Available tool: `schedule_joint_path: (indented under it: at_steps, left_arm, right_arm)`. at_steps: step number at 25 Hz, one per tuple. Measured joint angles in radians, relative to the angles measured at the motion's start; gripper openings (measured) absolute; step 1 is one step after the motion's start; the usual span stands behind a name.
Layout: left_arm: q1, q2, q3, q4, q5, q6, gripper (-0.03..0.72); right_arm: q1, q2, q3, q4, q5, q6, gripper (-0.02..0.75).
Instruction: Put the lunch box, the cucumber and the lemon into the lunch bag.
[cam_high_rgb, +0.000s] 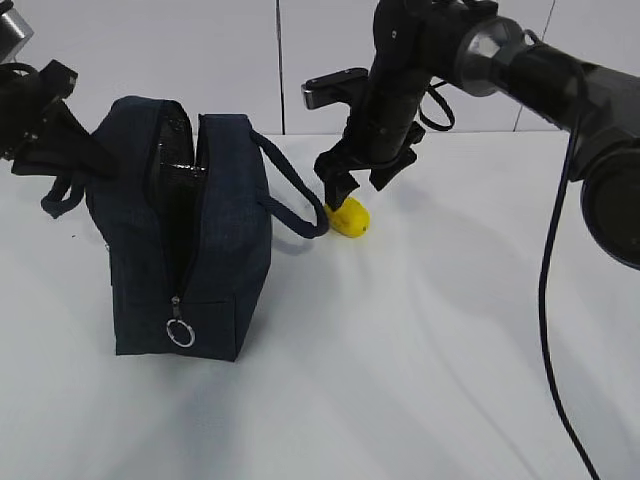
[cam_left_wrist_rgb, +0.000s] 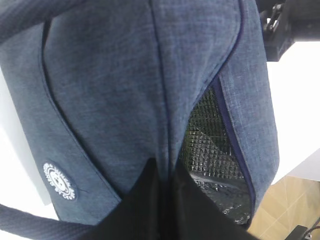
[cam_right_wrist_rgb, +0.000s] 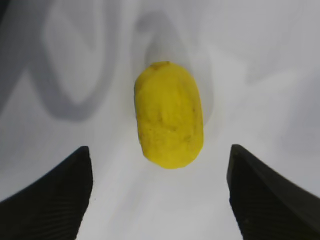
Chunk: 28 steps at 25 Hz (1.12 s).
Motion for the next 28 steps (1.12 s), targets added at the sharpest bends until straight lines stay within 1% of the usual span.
schedule_joint_path:
  at_steps: [7, 20, 28]
  left_arm:
    - [0.000, 0.000, 0.000, 0.000, -0.002, 0.000, -0.003]
    - [0.000, 0.000, 0.000, 0.000, -0.003, 0.002, -0.004]
    - [0.000, 0.000, 0.000, 0.000, -0.003, 0.002, -0.003]
  right_arm:
    - [0.000, 0.050, 0.000, 0.000, -0.001, -0.011, 0.629]
    - [0.000, 0.055, 0.000, 0.008, -0.111, -0.032, 0.615]
    - [0.000, 0.060, 0.000, 0.010, -0.129, -0.033, 0.603]
